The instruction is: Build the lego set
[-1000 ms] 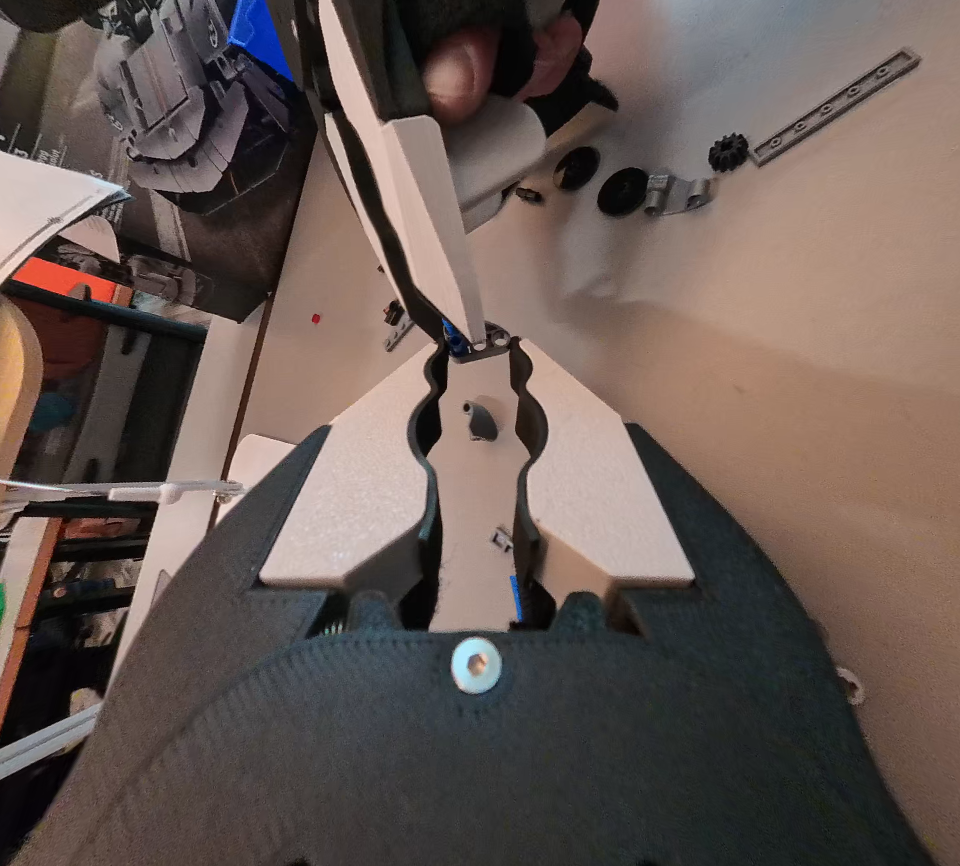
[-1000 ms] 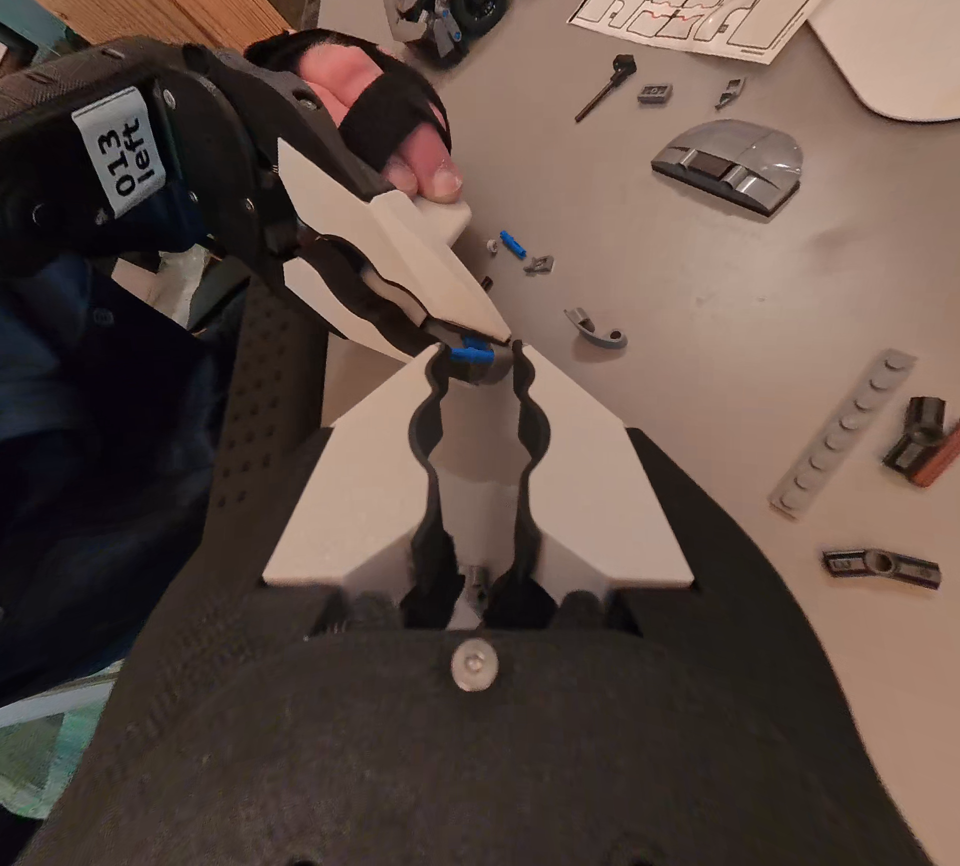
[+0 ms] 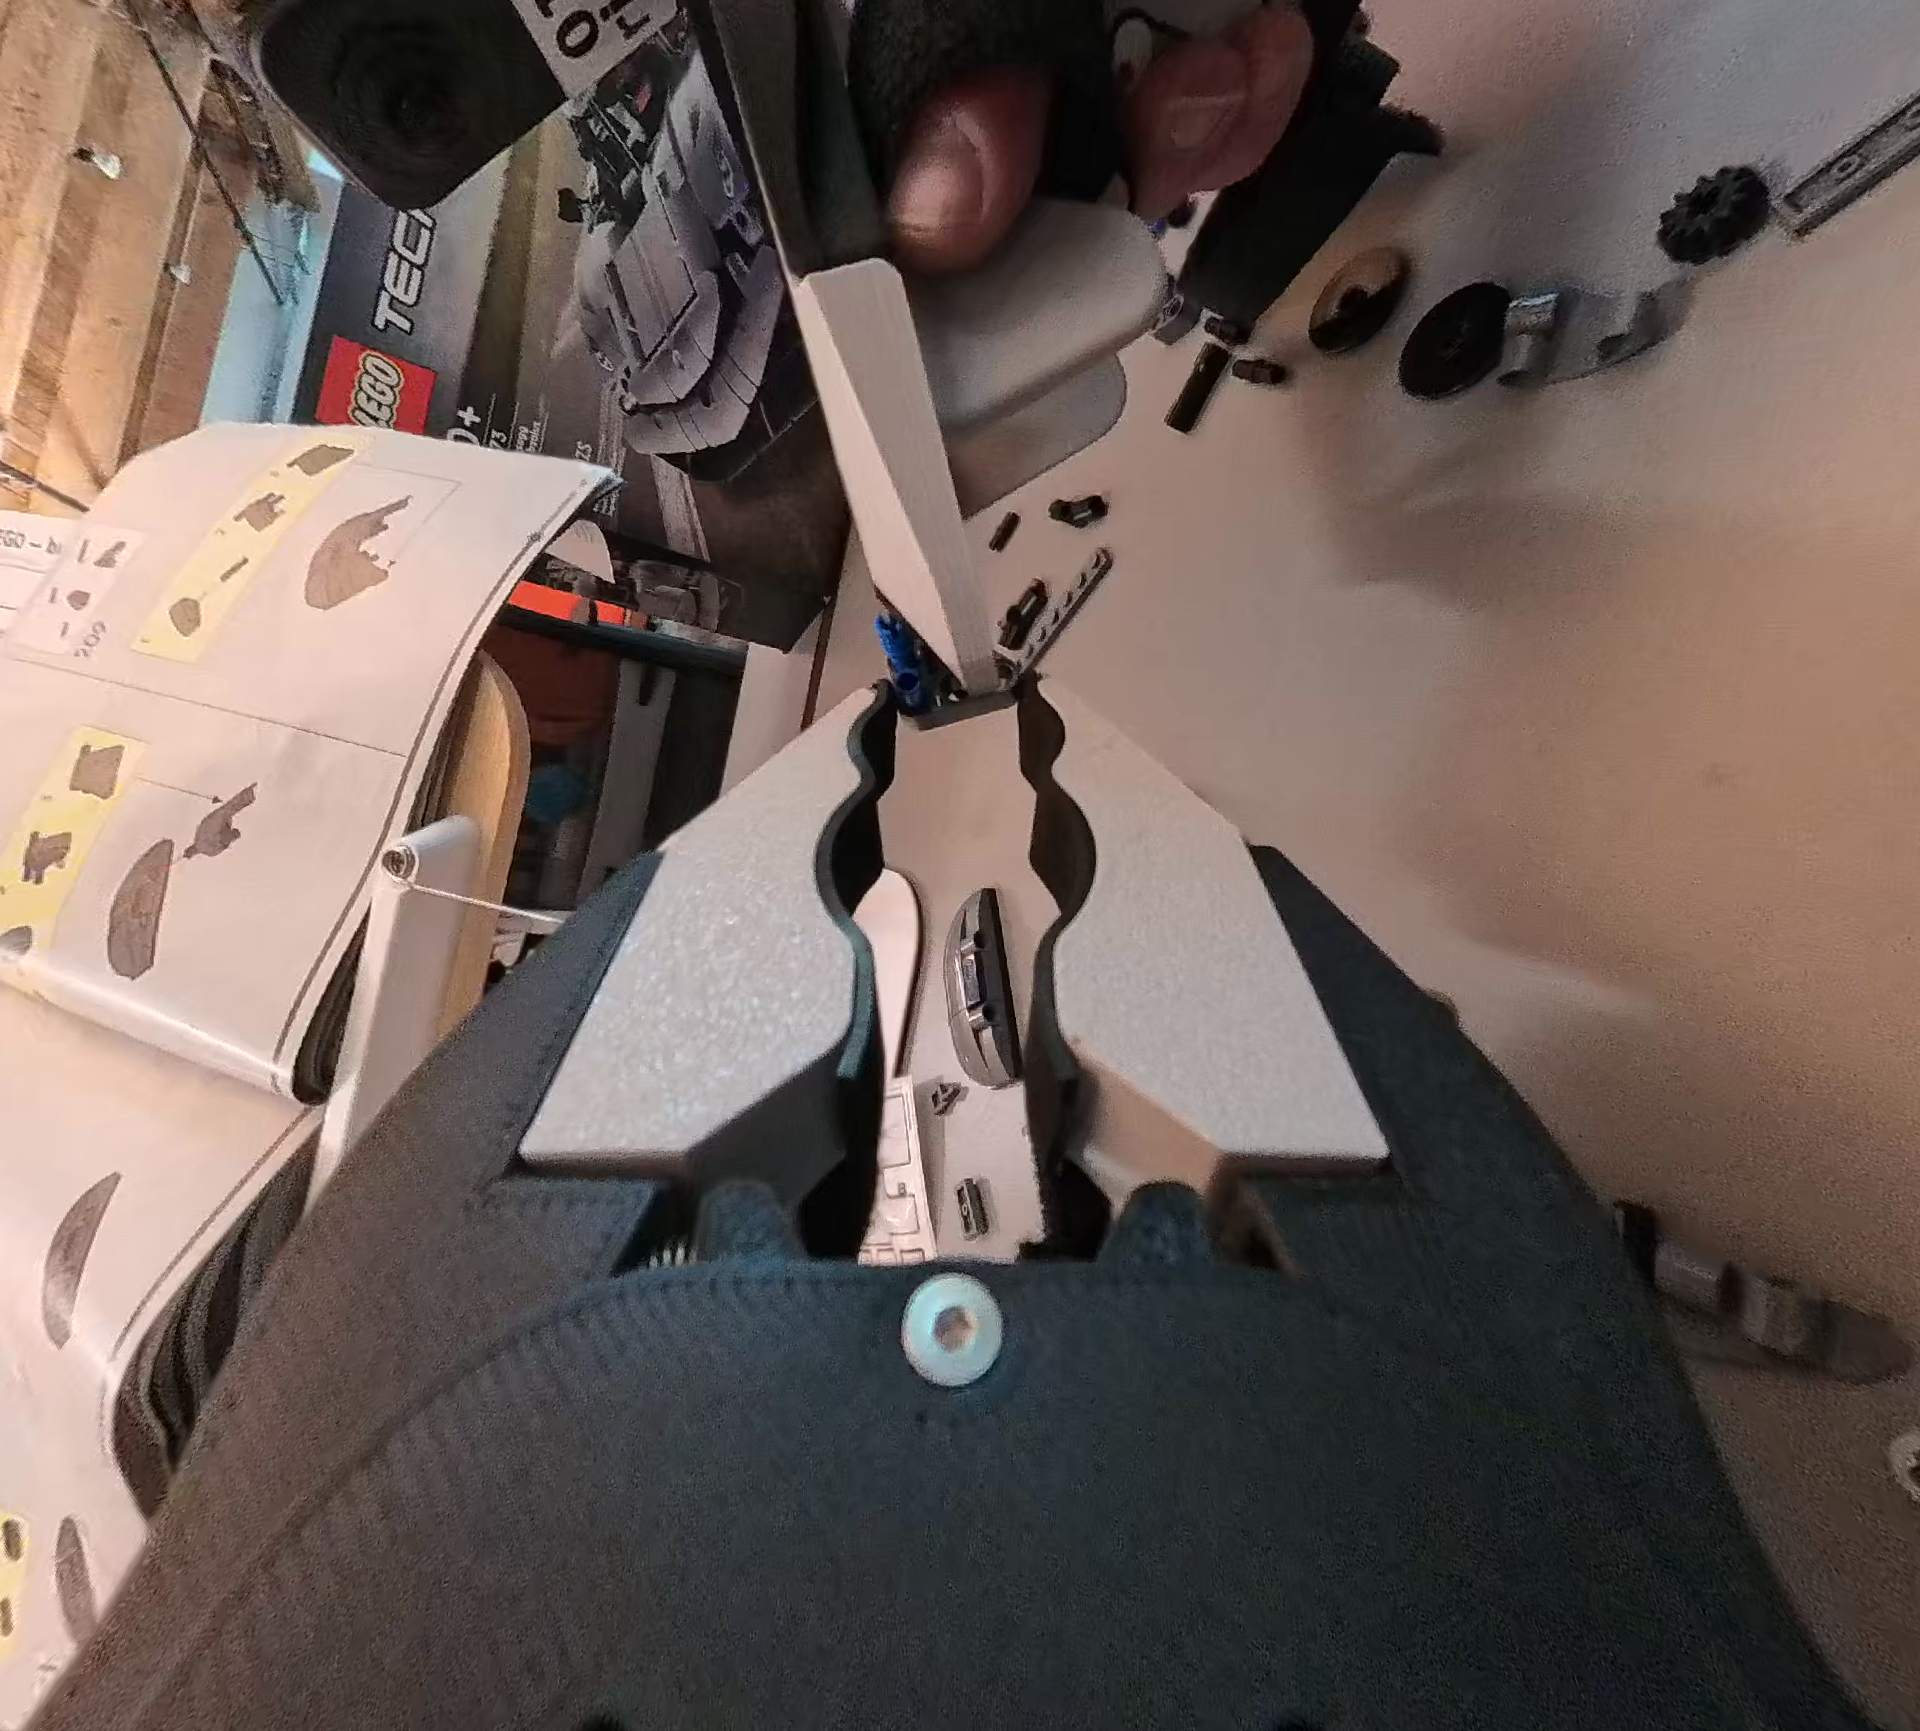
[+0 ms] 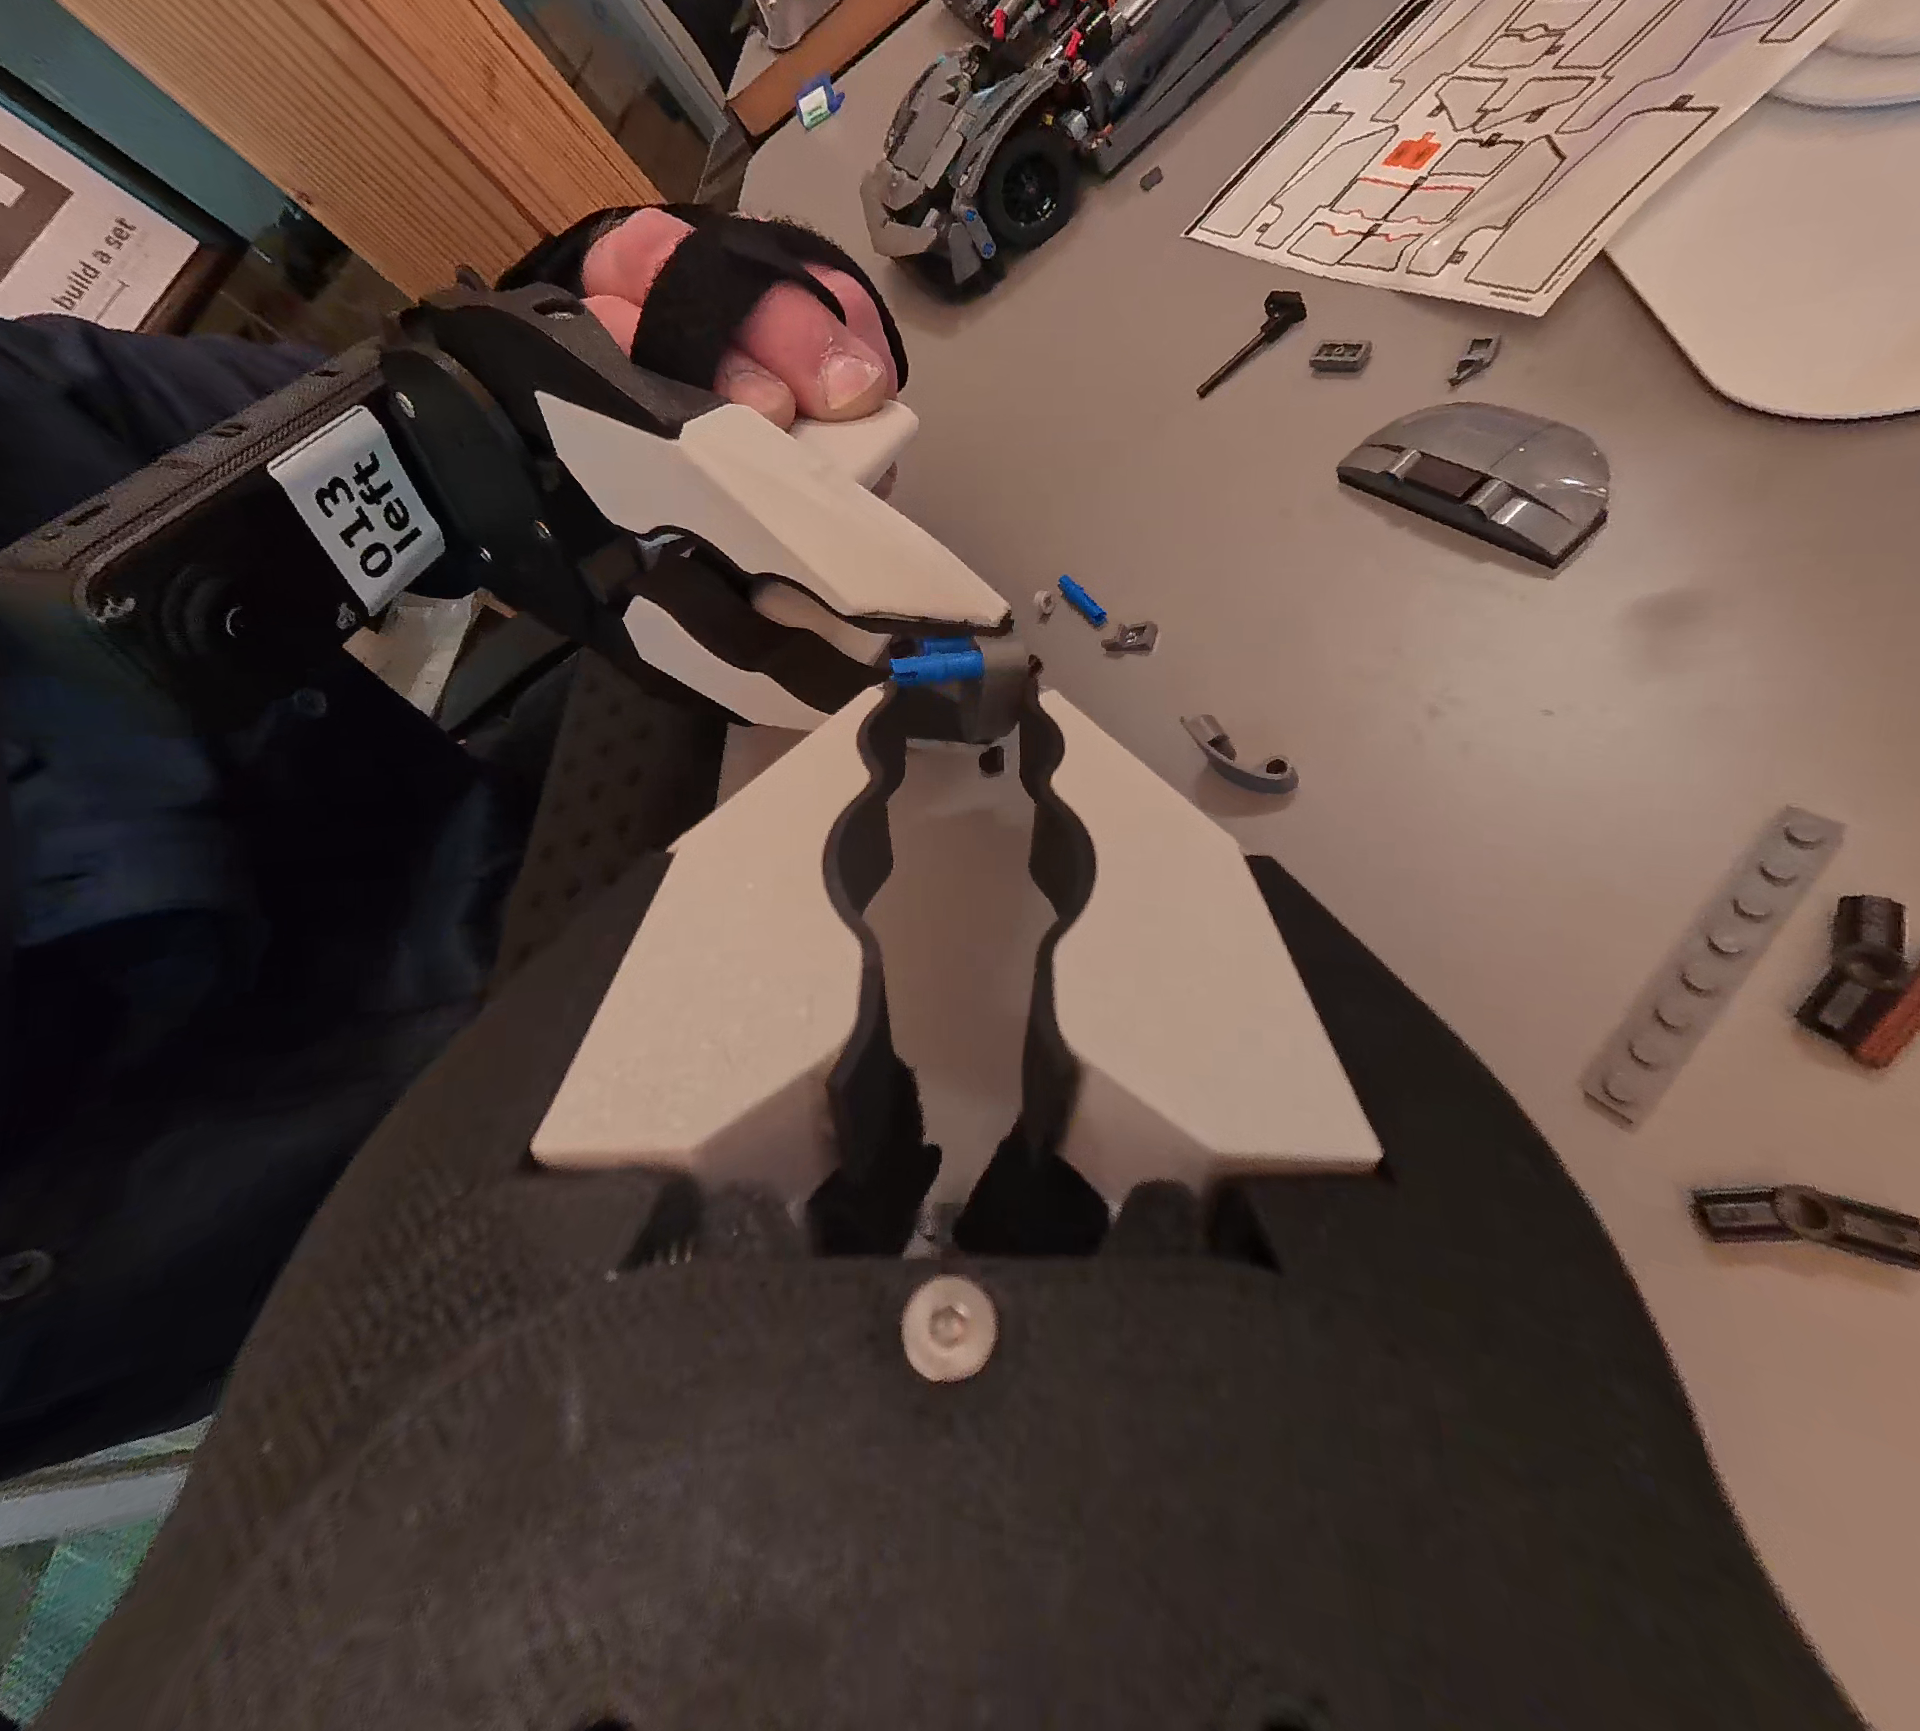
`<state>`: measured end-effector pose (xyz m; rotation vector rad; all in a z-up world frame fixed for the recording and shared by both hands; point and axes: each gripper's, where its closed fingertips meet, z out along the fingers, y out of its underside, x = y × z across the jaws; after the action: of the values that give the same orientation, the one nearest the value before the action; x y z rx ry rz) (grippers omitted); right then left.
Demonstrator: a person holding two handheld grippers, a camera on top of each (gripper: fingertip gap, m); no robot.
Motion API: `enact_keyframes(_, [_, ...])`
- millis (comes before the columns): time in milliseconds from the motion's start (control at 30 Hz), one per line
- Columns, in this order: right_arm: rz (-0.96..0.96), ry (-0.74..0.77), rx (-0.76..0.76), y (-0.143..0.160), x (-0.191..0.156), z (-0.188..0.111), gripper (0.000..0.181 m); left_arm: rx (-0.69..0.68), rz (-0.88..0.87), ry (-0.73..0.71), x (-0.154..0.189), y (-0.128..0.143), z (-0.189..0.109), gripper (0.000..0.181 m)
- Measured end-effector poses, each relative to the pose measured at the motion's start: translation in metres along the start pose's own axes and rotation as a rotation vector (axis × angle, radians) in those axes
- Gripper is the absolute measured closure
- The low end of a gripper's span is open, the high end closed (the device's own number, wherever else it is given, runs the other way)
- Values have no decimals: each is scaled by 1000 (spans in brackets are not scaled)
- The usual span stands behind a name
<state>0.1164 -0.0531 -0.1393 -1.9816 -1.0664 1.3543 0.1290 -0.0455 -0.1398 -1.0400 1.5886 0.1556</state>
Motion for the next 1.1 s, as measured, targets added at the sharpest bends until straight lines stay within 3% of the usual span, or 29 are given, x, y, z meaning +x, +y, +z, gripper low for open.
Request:
enact_keyframes(67, [-9,12,-10,2,1,-1,162,5,14,-7,0,-3,-1,161])
enact_keyframes(100, [-22,24,-13,2,2,-2,175,-3,33,-23,-1,-3,-1,160])
enact_keyframes(267, [-75,44,0,-2,-1,-3,175,13,25,-40,-6,-5,-3,160])
enact_keyframes(367, [-78,29,19,-5,-2,-5,174,40,-32,-26,-9,-5,-5,160])
enact_keyframes(700, [-57,35,66,-13,-5,-2,158,0,9,-68,-13,0,-4,160])
enact_keyframes(1100, [-98,109,57,-14,-4,1,159,-45,71,-80,-9,-1,-3,160])
